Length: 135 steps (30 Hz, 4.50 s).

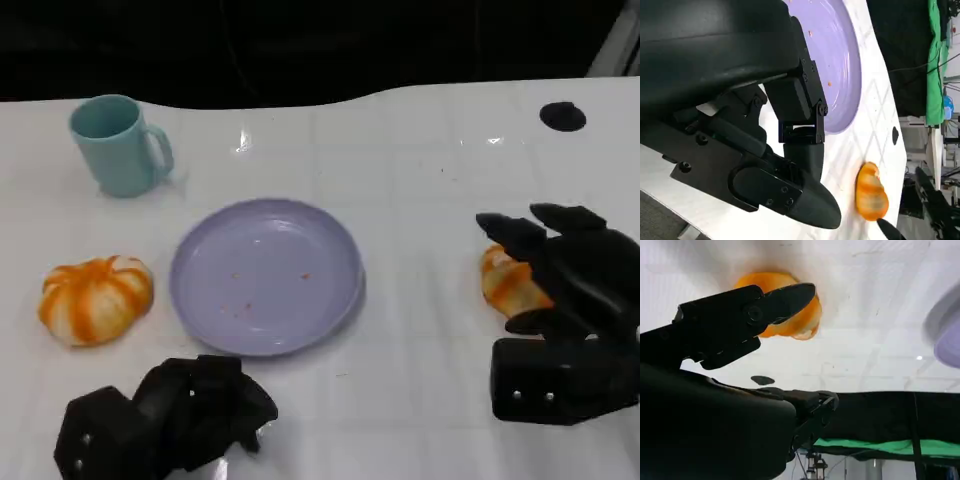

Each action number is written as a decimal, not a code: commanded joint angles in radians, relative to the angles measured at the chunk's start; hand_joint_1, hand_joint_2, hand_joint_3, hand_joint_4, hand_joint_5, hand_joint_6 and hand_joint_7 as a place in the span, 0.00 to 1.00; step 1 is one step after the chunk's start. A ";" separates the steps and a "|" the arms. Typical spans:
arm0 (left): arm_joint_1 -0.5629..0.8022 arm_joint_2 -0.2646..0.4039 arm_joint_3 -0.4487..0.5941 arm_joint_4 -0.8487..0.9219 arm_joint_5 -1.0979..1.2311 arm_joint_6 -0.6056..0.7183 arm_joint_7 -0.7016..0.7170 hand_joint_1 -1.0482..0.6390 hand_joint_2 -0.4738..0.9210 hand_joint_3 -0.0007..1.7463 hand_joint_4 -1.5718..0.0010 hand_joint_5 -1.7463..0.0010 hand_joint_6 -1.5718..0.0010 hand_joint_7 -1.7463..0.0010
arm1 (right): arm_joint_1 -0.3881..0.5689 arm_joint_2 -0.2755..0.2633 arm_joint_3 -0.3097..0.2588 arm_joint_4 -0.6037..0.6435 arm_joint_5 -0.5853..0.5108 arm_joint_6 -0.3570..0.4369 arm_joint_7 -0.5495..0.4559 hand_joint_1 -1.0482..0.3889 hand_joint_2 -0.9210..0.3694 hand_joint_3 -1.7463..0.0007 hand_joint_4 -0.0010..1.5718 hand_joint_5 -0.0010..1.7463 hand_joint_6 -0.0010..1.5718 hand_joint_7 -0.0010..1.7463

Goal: Grasp the bread from the table and place it into the plate.

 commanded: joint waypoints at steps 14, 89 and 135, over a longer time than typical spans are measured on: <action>0.026 0.011 0.006 -0.011 -0.001 0.002 0.002 0.00 0.96 0.00 0.44 0.13 0.19 0.55 | -0.107 0.017 0.064 0.227 0.011 0.089 0.008 0.49 0.07 1.00 0.06 0.11 0.17 0.00; 0.038 0.005 -0.011 -0.021 0.003 0.012 0.002 0.00 0.95 0.00 0.42 0.14 0.17 0.57 | -0.413 0.460 0.114 0.723 0.223 -0.442 -0.486 0.70 0.52 0.19 0.59 1.00 0.50 0.94; 0.025 -0.008 -0.017 -0.009 -0.002 0.009 0.003 0.01 0.95 0.00 0.42 0.14 0.17 0.57 | -0.106 0.214 0.041 0.289 0.327 -0.558 -0.144 0.36 0.00 0.92 0.09 0.15 0.17 0.03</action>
